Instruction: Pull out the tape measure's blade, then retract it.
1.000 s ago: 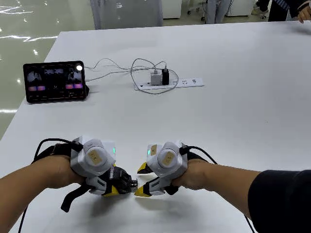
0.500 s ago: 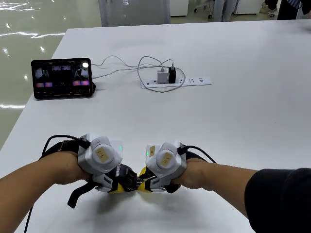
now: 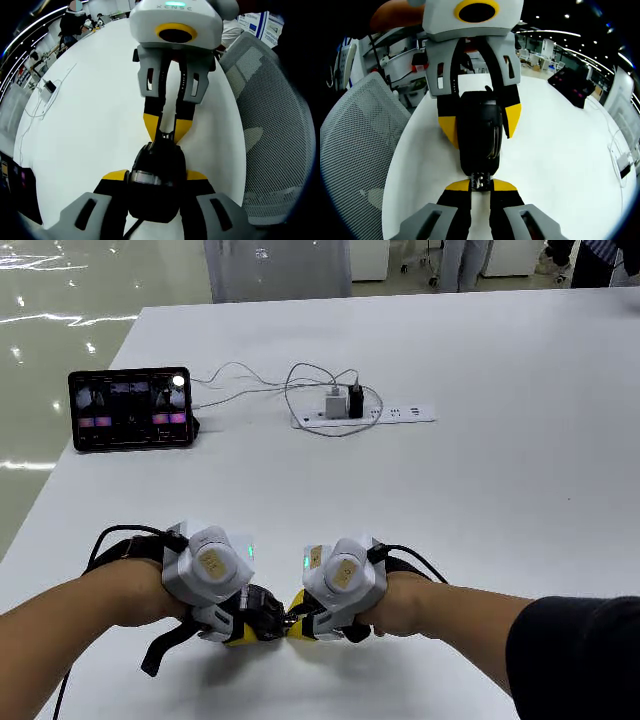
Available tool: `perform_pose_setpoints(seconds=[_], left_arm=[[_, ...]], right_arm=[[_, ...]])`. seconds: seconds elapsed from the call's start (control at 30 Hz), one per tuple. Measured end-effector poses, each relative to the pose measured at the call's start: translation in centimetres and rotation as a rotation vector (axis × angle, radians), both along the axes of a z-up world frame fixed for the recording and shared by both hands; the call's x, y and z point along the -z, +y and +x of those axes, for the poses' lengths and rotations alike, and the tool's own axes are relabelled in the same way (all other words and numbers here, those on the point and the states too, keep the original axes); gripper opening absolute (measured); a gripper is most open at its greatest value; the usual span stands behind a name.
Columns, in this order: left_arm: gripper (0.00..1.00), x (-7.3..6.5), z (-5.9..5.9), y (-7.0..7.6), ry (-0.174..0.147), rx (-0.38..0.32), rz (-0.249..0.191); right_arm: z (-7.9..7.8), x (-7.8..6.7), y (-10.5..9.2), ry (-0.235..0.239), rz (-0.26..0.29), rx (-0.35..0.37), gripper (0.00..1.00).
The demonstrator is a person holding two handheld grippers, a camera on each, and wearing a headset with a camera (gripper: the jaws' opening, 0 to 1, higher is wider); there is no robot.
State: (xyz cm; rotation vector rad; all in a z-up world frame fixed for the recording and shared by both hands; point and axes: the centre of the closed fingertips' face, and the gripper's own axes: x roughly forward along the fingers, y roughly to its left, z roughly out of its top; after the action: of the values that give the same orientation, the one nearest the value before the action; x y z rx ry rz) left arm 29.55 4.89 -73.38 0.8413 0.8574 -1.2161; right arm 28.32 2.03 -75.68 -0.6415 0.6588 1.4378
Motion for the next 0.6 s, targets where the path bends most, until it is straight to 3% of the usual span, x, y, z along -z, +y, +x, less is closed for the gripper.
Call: perform_pose_setpoints(seconds=[0.6], left_arm=[[0.35,0.0,0.2,0.0,0.001,-0.007,-0.004]], right_arm=[[0.1,-0.1,-1.4,0.014,-0.011,0.001,0.09]])
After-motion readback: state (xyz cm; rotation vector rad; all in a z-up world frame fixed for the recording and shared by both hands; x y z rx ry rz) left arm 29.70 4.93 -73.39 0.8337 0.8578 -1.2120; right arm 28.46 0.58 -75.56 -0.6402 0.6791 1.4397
